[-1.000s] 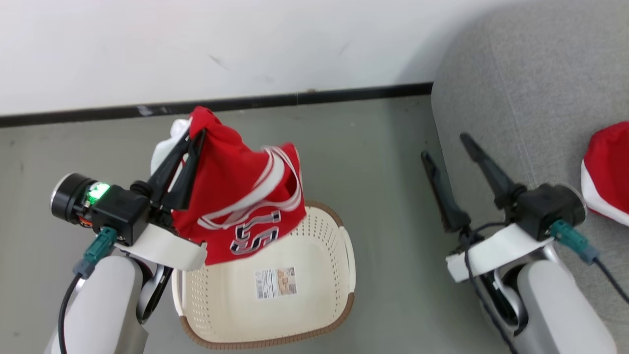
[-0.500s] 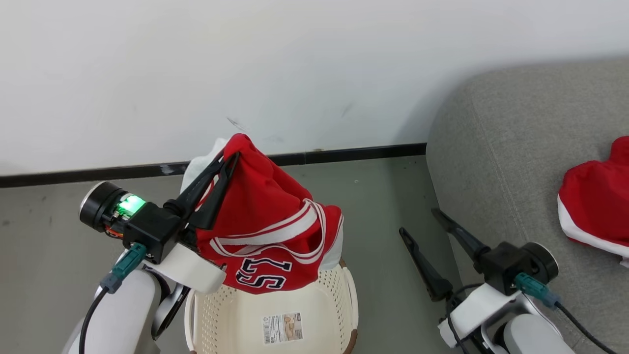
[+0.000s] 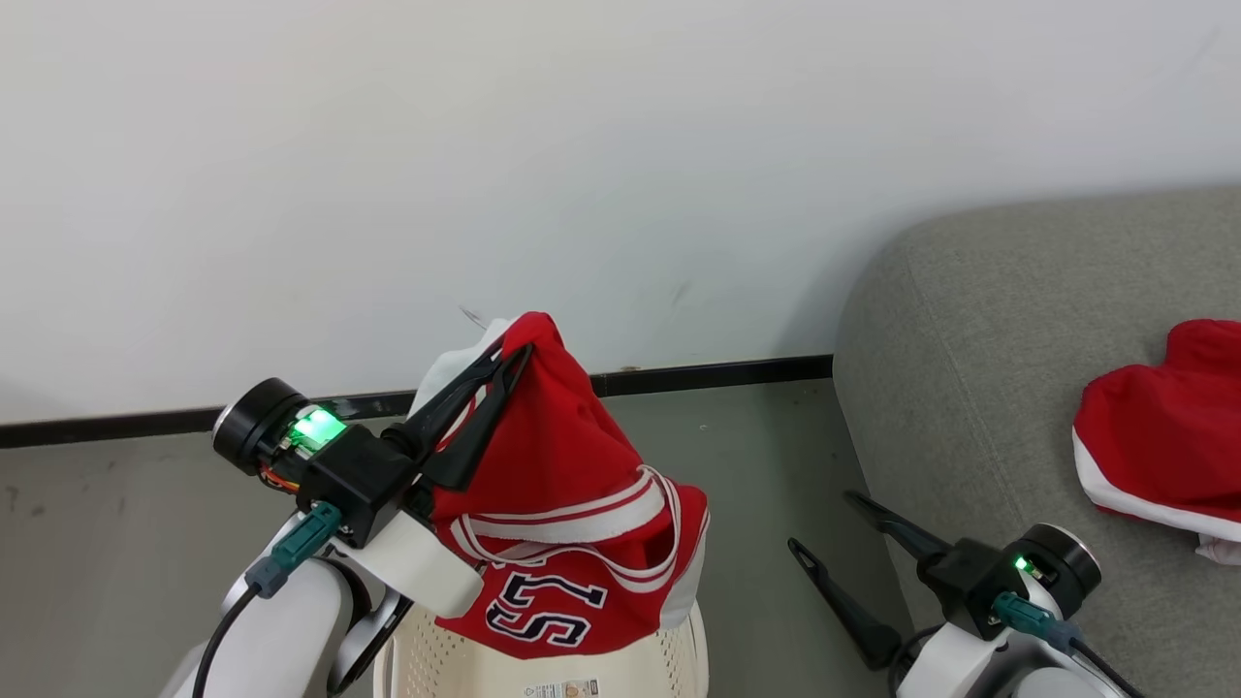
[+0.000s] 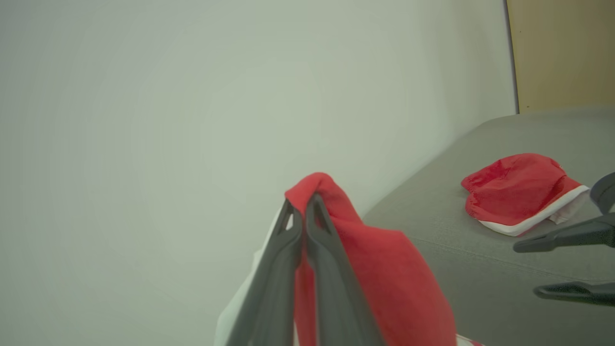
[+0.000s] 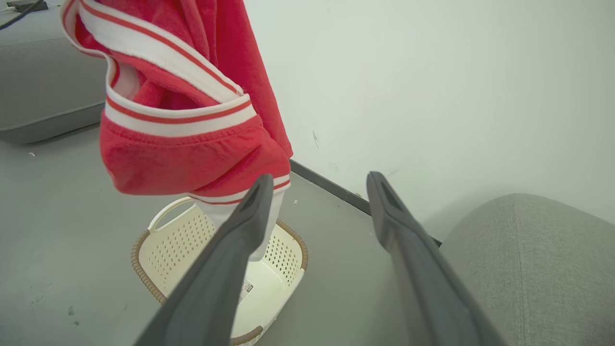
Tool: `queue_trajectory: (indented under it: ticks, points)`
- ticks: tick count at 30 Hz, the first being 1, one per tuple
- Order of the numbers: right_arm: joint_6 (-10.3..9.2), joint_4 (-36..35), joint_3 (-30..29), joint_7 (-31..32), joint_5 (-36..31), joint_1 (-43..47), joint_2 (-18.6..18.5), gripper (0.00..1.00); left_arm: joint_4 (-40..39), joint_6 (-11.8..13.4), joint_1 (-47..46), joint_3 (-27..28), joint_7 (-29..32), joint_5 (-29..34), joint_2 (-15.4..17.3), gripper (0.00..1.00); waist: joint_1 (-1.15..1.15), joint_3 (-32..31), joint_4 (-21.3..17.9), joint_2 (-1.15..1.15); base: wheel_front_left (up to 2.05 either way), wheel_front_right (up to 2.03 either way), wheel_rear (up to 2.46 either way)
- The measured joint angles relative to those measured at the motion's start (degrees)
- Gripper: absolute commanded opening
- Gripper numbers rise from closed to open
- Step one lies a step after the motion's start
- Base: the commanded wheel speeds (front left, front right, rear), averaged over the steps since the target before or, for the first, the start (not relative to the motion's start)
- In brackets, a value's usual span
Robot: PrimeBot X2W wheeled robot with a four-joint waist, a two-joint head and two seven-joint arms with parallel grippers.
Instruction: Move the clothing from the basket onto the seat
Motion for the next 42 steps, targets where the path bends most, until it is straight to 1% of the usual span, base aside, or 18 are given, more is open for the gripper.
queue_trajectory:
  ticks: [7, 11, 17, 21, 26, 32, 34, 42]
  points:
    - [0.0, 0.4, 4.0, 1.8, 2.1, -0.7, -3.6, 1.0, -2.9, 0.0, 0.0, -2.2, 1.8, -1.3, 0.1, 0.0, 0.0, -1.8, 0.0, 0.0, 0.0, 0.0, 0.0]
    - [0.0, 1.6, 7.9, 2.6, 4.5, -1.6, -4.4, 1.0, -4.5, 0.0, -0.1, -3.1, 2.5, -1.7, 0.1, 0.0, 0.0, -1.8, 0.2, 0.0, 0.0, 0.0, 0.0]
    - [0.0, 2.1, 11.8, 3.0, 9.5, -5.3, -5.6, 1.0, -7.1, -0.1, -0.6, -4.9, 3.5, -1.8, 0.3, 0.0, 0.0, -1.5, 0.7, 0.0, 0.0, 0.0, 0.0]
    - [0.0, 2.4, 16.0, 3.1, 13.8, -6.8, -7.1, 1.0, -8.5, -0.1, -1.3, -5.7, 4.4, -2.1, 0.4, 0.0, 0.0, -1.4, 1.2, 0.0, 0.0, 0.0, 0.0]
    - [0.0, 2.1, 21.1, 3.0, 16.9, -9.9, -9.5, 1.0, -9.6, -0.1, -1.6, -6.6, 5.0, -2.4, 0.5, 0.0, 0.0, -1.1, 2.1, 0.0, 0.0, 0.0, 0.0]
    - [0.0, 0.2, 26.4, 2.3, 17.0, -14.7, -11.6, 1.0, -9.9, -0.1, -2.3, -6.6, 5.7, -3.0, 0.7, 0.0, 0.0, -0.8, 3.2, 0.0, 0.0, 0.0, 0.0]
    - [0.01, -0.5, 29.0, 2.0, 16.1, -16.1, -12.1, 1.0, -10.0, -0.1, -2.3, -6.6, 6.0, -3.3, 0.7, 0.0, 0.0, -0.7, 3.4, 0.0, 0.0, 0.0, 0.0]
    - [0.01, -2.4, 38.6, 0.5, 14.7, -21.0, -12.0, 1.0, -10.4, -0.1, -2.3, -6.6, 6.5, -3.7, 1.4, 0.0, 0.0, -0.3, 3.8, 0.0, 0.0, 0.0, 0.0]
